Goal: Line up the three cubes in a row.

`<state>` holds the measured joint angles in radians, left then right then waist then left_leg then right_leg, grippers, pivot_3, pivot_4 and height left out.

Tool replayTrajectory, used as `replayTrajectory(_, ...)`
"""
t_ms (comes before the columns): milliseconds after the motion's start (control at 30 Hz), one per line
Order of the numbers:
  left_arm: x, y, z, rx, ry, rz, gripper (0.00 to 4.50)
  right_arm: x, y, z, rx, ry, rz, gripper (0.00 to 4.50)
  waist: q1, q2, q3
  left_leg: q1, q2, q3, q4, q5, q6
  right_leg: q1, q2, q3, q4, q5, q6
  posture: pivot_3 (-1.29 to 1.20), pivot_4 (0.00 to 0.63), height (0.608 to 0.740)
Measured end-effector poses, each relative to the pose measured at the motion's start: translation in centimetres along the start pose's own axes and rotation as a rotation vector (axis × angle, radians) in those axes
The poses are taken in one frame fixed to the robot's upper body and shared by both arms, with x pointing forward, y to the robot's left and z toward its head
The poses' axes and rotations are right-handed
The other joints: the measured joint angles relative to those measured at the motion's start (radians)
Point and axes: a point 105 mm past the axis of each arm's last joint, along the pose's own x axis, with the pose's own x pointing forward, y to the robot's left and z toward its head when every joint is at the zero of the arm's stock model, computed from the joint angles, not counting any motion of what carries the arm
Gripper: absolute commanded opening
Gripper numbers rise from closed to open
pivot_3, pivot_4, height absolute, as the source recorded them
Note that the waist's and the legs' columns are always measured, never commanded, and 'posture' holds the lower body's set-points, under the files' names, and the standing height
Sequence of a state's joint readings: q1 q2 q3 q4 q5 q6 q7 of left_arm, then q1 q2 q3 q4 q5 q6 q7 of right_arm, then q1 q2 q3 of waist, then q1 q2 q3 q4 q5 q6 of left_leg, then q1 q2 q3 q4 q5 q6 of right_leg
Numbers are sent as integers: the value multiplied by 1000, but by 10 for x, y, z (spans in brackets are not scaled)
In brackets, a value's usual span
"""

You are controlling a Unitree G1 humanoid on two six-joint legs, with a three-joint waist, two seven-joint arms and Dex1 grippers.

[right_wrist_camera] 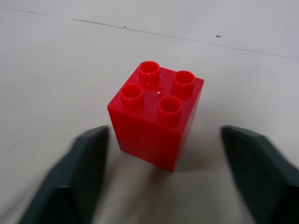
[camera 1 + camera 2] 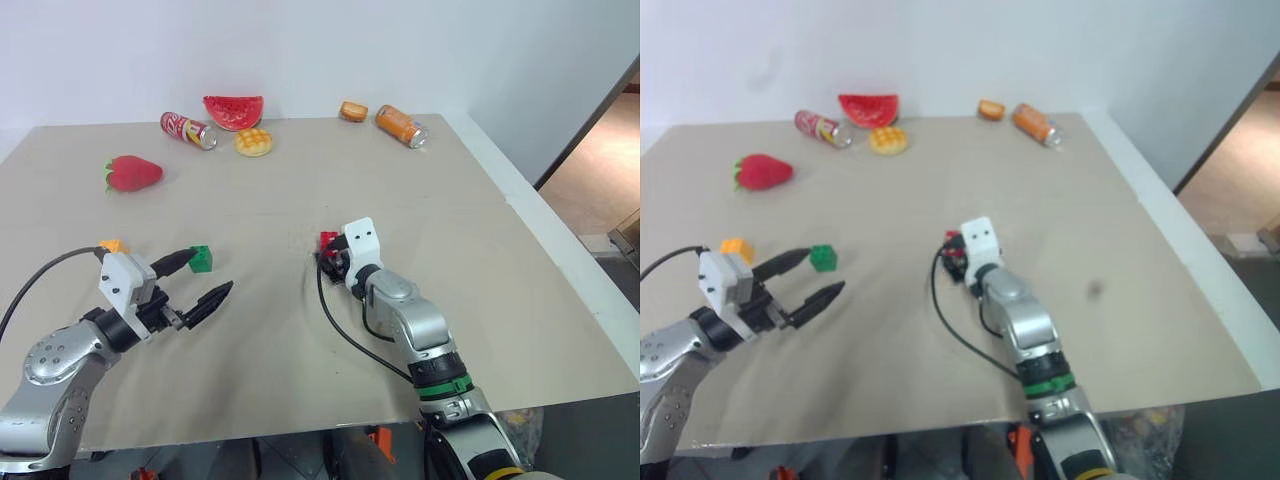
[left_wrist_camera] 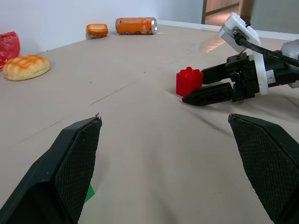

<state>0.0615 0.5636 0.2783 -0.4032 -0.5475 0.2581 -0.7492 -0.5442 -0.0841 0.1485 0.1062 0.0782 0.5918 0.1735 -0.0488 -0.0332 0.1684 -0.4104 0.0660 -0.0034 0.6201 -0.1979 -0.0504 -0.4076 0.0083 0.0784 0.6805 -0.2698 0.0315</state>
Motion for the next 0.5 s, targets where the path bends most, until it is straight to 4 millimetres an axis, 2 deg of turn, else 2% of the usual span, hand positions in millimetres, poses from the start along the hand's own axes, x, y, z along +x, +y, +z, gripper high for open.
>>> replayTrajectory(67,0,0,-2,-5,2,4,4500,1,0,0,3,-1,-6,1995,0,0,0,0,0,0,0,0,0,0,0,0,0,0,0,0,150,740)
replayTrajectory(100,0,0,-2,-6,1,8,4500,2,0,0,11,0,-14,1491,0,0,0,0,0,0,0,0,0,0,0,0,0,0,0,0,150,740)
replayTrajectory(167,0,1,-2,-4,2,13,4500,3,-1,0,15,-1,-22,1172,0,0,0,0,0,0,0,0,0,0,0,0,0,0,0,0,150,740)
replayTrajectory(367,-3,3,-10,-35,7,45,4500,4,-3,1,18,2,-21,1173,0,0,0,0,0,0,0,0,0,0,0,0,0,0,0,0,150,740)
replayTrajectory(500,-17,14,-15,-116,15,82,4500,-1,0,6,-38,-30,110,1173,-1,0,0,0,0,0,0,0,0,0,0,0,0,0,0,0,150,740)
